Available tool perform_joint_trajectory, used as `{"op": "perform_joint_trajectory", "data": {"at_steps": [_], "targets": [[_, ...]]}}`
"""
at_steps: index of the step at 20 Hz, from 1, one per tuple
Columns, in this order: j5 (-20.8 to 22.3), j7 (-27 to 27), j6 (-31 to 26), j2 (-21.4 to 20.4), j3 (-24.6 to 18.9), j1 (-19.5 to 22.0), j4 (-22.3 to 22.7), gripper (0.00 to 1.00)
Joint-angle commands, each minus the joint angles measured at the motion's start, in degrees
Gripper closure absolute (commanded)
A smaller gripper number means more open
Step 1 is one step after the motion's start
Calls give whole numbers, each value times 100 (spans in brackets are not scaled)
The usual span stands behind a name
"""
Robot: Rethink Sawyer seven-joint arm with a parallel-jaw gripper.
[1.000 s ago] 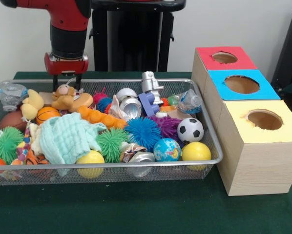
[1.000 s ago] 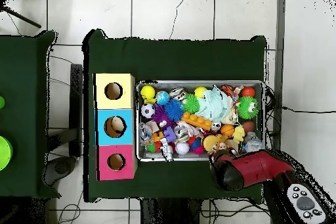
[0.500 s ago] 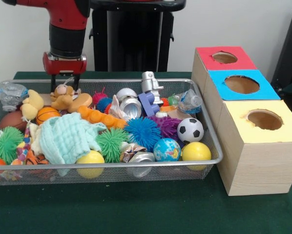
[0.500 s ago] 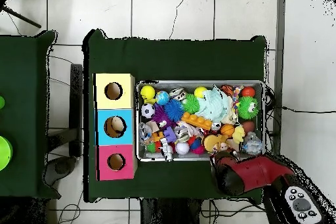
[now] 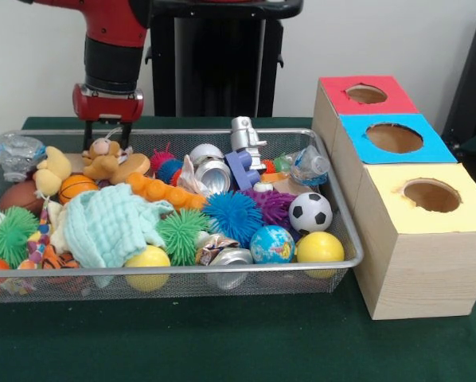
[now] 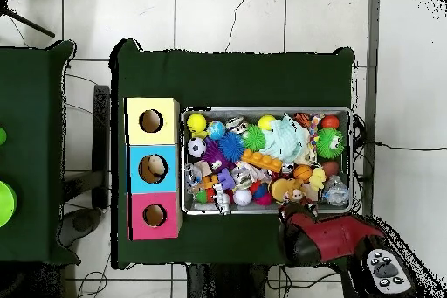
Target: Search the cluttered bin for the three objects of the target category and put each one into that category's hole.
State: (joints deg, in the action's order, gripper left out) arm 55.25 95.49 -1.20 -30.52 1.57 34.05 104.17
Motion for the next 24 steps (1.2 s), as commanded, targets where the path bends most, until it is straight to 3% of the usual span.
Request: {"op": "perform_joint_trajectory", "data": {"at_steps": [1, 6, 9, 20, 24], "targets": [[-408, 1175, 945, 2292, -389, -373, -173, 0], [-531, 1048, 1528, 2411, -282, -362, -179, 0], [-536, 966, 1254, 2388, -370, -311, -175, 0], [-491, 943, 1359, 2399, -434, -262, -169, 0], [-457, 843, 1115, 2338, -488, -260, -159, 0]]}}
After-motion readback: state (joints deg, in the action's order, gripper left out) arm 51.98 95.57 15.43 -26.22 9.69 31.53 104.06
